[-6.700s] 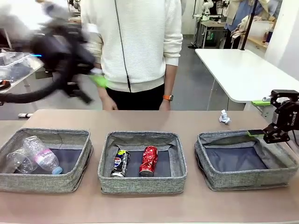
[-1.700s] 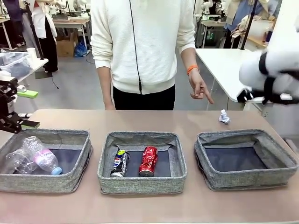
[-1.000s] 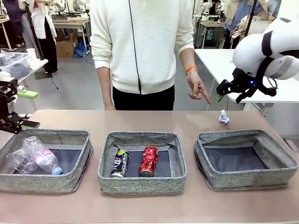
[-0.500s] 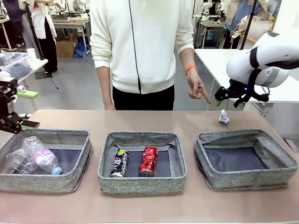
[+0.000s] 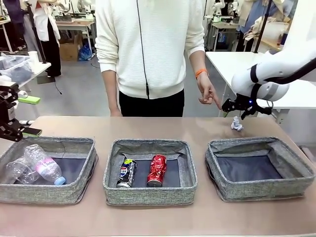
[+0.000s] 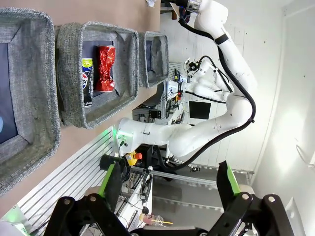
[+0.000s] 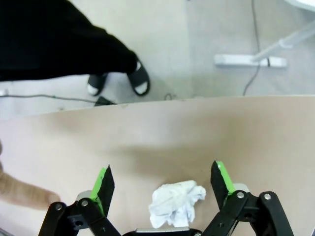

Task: Sort the waste into the appropriate baskets.
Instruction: Pick up the waste item pointed out by the person.

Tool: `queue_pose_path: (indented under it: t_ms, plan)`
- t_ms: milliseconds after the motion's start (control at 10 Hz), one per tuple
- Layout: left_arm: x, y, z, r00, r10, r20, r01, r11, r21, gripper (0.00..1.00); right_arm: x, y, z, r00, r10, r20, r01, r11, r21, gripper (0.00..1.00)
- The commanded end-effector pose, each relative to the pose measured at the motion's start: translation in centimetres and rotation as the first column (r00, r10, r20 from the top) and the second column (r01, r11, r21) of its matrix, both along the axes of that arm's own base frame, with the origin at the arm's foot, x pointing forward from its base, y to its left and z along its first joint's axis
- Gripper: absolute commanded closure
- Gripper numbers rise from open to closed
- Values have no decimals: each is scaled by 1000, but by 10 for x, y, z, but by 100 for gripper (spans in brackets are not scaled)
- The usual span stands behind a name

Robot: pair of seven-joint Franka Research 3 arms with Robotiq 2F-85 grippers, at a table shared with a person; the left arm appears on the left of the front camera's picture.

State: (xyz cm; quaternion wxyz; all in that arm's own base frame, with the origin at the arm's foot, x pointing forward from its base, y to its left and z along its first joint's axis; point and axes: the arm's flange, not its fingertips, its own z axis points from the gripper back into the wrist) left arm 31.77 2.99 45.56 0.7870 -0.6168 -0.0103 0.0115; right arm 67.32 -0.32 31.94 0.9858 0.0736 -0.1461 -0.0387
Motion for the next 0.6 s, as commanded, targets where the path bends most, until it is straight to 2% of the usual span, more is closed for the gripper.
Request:
queue_pose_path:
  t_ms: [0,400,500]
  plan:
    - [-4,1,1,1000,-10,3,10,1000,1,0,6,-3,8,998,-41,-37,39,999,-37,0]
    - [-4,1,1,1000,-10,3,10,1000,1,0,-1,-5,5,992,-38,-123,30,997,-67,0]
    - [-4,1,1,1000,-10,3,10,1000,1,0,-2,-3,4,989,-37,-146,28,998,-62,60]
